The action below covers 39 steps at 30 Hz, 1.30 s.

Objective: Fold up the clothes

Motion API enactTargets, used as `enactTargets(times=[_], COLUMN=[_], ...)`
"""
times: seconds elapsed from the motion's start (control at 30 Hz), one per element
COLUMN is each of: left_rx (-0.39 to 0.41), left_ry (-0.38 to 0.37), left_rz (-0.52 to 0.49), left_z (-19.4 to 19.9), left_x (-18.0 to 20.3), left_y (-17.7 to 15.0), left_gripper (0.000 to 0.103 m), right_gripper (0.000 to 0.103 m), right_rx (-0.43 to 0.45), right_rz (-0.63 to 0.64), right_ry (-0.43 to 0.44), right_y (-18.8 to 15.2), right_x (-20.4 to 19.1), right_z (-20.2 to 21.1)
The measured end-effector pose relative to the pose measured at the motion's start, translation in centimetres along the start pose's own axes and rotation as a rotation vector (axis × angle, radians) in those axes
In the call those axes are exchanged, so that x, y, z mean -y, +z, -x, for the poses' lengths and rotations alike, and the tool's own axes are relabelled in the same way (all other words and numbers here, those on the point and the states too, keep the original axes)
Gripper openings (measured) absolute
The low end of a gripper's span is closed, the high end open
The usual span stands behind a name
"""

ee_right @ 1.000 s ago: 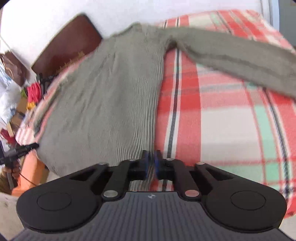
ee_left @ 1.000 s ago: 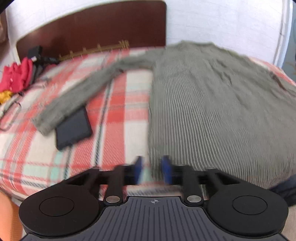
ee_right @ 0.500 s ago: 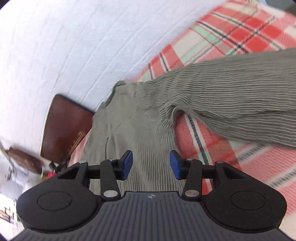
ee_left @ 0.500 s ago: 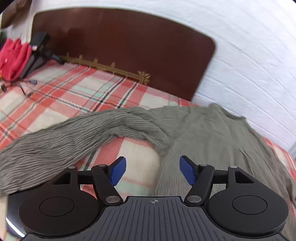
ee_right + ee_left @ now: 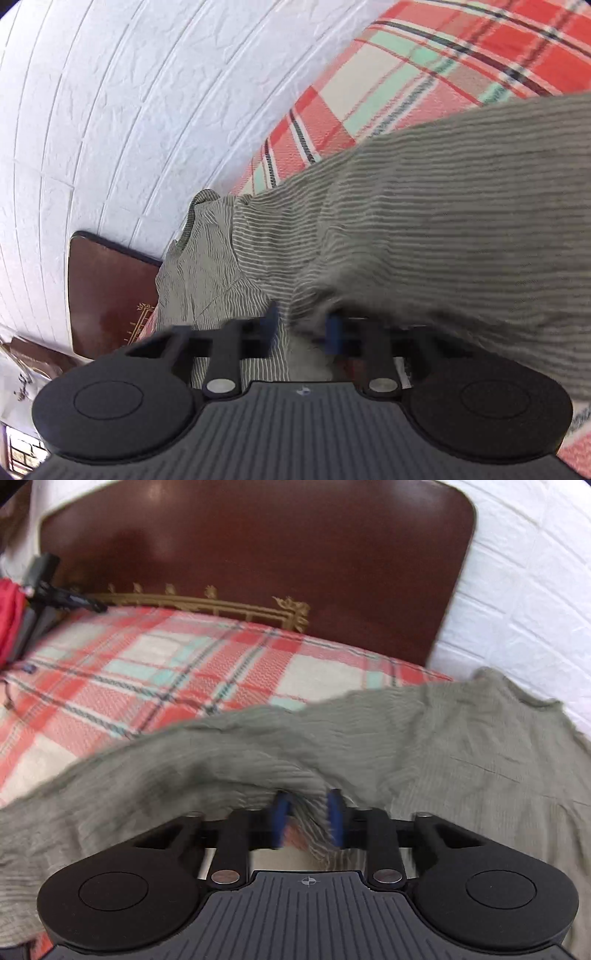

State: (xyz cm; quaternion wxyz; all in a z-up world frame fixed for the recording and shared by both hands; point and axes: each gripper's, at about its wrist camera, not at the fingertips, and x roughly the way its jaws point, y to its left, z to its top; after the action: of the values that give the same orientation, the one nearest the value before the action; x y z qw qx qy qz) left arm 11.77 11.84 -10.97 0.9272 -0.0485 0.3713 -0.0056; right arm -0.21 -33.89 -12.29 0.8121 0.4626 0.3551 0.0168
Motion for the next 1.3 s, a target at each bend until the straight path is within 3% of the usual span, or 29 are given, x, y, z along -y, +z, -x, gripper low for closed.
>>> enactTargets(times=[0.1,0.17,0.23,0.27,0.3,0.33,0.4,0.53,0.63,0.7,0.83,0.97,1.13,1.3], left_rx=[0.023,0.011,0.004,0.005,0.005,0.003,0.001,0.057,0.145,0.203,0.273,0.216,0.135,0.031], left_ry=[0.077,0.073,0.063,0.061,0.061,0.052,0.035,-0.005,-0.038,-0.048,-0.015,-0.028,-0.051,-0.140], left_rz=[-0.003,0.019,0.032,0.021,0.003,-0.017,-0.056,-0.100,-0.128,-0.171,-0.280,-0.377,-0.641,-0.700], left_z=[-0.7,-1.0,-0.9,-0.6,-0.1,0.6,2.1,5.8,8.2,9.0,8.1,4.7,-0.9,-6.2], left_x=[-0.7,-1.3,-1.6,-1.6,-1.6,-1.7,-1.8,-1.6,-0.3,1.6,5.9,9.5,13.0,12.5], left_y=[0.3,0.5,0.7,0.7,0.7,0.7,0.6,1.5,3.4,5.0,8.1,10.5,10.5,9.8], left_gripper=[0.010,0.013,0.026,0.047,0.058,0.060,0.061,0.062,0.069,0.076,0.078,0.076,0.077,0.077], right_gripper=[0.006,0.006,0.008,0.010,0.020,0.035,0.049,0.049,0.049,0.051,0.057,0.057,0.060,0.061], right_rx=[-0.003,-0.004,-0.006,-0.007,-0.008,-0.008,-0.010,-0.014,-0.015,-0.008,0.004,-0.014,-0.115,-0.216], right_rz=[0.033,0.055,0.077,0.088,0.099,0.111,0.133,0.177,0.220,0.349,0.603,0.753,0.757,0.759], right_ry=[-0.013,-0.022,-0.030,-0.035,-0.039,-0.043,-0.052,-0.069,-0.083,-0.104,-0.146,-0.179,-0.152,-0.125], right_y=[0.0,-0.1,-0.1,-0.1,-0.1,-0.2,-0.2,-0.2,-0.2,0.5,2.5,4.4,5.8,7.3], right_x=[-0.5,-0.9,-1.3,-1.5,-1.6,-1.8,-2.2,-2.9,-3.7,-7.0,-13.1,-16.5,-15.2,-13.9], right_z=[1.3,2.2,3.1,3.6,4.0,4.5,5.3,7.1,8.4,8.6,5.8,0.5,-5.3,-10.9])
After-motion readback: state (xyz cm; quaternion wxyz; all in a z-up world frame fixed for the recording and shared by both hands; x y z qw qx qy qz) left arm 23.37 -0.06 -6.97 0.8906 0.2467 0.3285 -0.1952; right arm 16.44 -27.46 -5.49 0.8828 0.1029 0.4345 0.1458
